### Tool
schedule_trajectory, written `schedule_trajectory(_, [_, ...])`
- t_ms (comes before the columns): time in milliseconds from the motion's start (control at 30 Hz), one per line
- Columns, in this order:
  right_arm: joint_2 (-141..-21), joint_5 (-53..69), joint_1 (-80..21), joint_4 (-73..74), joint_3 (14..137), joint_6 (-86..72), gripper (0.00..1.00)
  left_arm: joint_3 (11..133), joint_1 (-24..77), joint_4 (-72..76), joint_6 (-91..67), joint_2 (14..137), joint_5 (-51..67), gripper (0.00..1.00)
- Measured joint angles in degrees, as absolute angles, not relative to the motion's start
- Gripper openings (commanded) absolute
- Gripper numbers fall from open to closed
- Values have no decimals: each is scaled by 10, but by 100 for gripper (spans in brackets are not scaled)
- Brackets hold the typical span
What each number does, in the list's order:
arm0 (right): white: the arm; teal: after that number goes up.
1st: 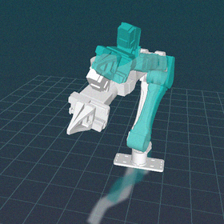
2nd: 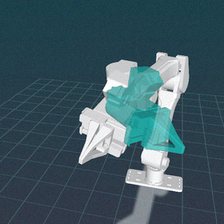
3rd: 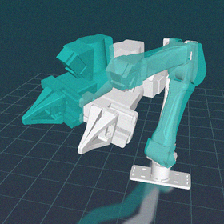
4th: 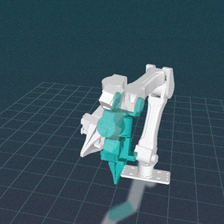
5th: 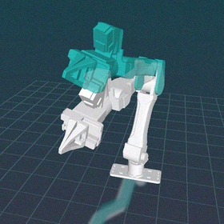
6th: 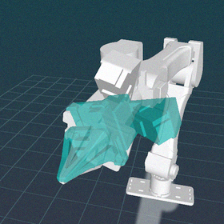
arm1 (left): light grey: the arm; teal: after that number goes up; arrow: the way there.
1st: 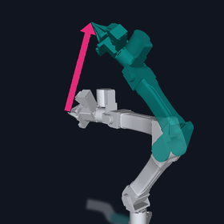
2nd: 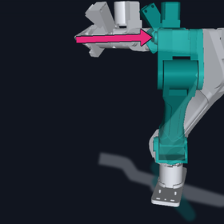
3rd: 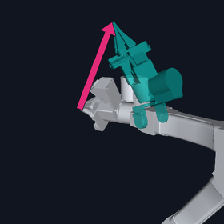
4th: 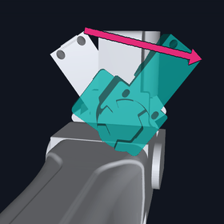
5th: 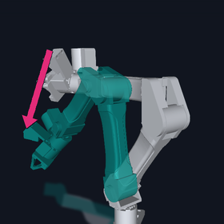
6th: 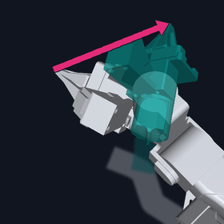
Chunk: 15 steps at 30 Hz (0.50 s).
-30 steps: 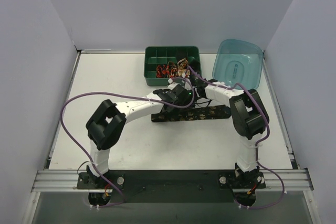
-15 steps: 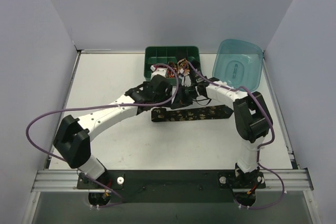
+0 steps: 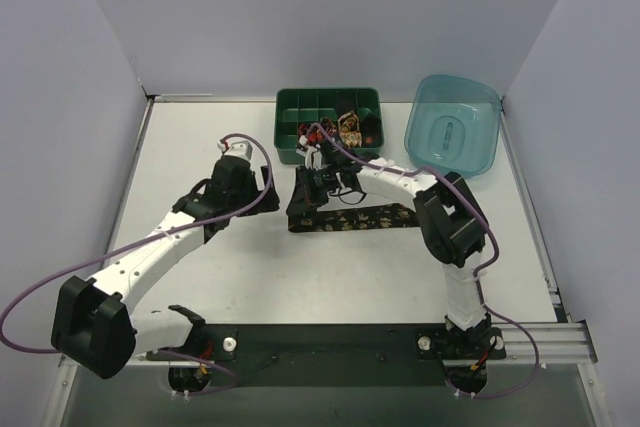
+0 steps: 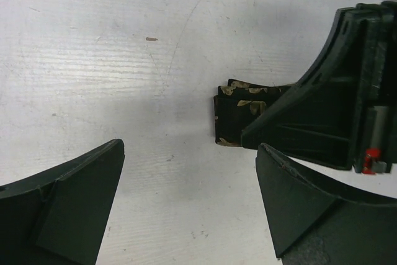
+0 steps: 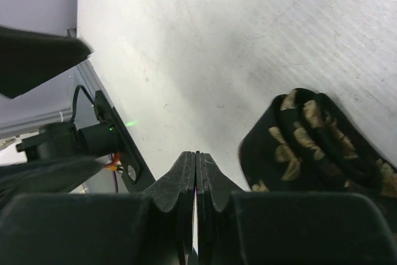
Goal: Roll the ties
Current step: Roll the tie at the center of the board.
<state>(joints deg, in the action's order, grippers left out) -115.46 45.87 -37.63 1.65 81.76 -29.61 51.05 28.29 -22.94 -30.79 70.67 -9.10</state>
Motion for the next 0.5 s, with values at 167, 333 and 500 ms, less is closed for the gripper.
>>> schedule_trajectory(167, [-1199, 463, -365, 1, 818, -310, 0, 491, 271, -221, -308, 696, -74, 97])
schedule_trajectory(333, [-1212, 479, -344, -50, 803, -338, 0, 481, 266, -216, -308, 700, -64, 97])
schedule_trajectory(500, [-1230, 504, -326, -133, 760, -388, 0, 474, 265, -204, -308, 706, -56, 97])
